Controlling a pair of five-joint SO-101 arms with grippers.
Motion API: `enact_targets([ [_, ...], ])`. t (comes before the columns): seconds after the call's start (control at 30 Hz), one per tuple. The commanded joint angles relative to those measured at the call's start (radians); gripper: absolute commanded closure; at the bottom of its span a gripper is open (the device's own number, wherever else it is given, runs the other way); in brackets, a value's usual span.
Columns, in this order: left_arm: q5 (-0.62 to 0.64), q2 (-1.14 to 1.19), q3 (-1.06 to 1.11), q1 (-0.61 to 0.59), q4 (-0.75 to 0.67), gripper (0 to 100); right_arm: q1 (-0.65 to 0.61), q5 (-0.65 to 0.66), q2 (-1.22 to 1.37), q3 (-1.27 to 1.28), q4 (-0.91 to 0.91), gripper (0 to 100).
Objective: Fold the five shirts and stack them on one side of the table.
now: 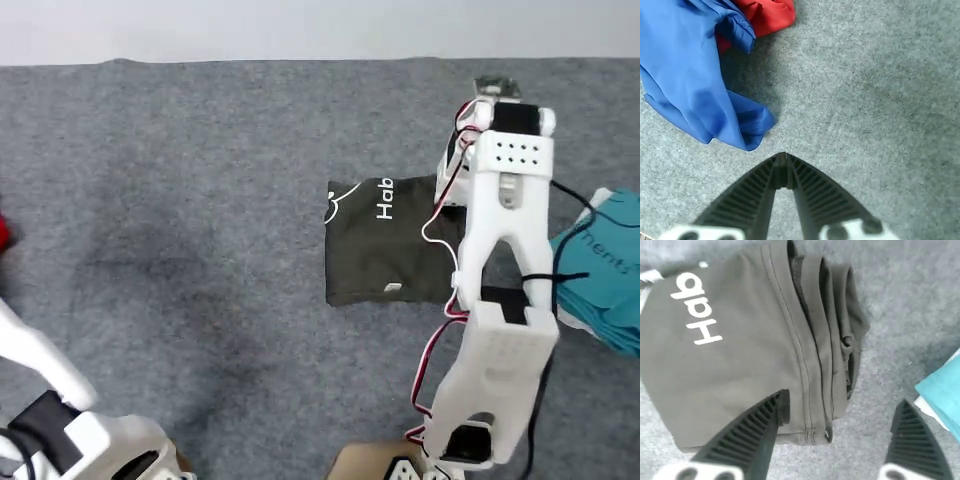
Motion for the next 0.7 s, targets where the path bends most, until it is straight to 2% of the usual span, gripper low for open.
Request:
enact_targets([
  [0.0, 0.006, -0.049, -0.038, 0.000, 0.020, 100, -0.025, 0.009, -0.131, -0.037, 0.031, 66.0],
  [0.13, 0.006, -0.049, -0.038, 0.000, 0.020, 100, -0.036, 0.005, -0.191, -0.035, 0.036, 68.9],
  [0.2, 0.006, -0.049, -0.038, 0.000, 0.020, 100, -0.036, 0.006, -0.211, -0.034, 0.038, 76.7],
  [0.33, 0.006, -0.049, -0.038, 0.000, 0.020, 100, -0.028, 0.011, -0.248, -0.034, 0.038, 99.4],
  [0.47, 0.006, -0.049, -0.036, 0.000, 0.020, 100, -0.033, 0.044, -0.300, 0.086, 0.039, 96.9],
  [0.67, 0.005, -0.049, -0.036, 0.000, 0.020, 100, -0.064, 0.206, -0.320, 0.305, 0.013, 98.7],
])
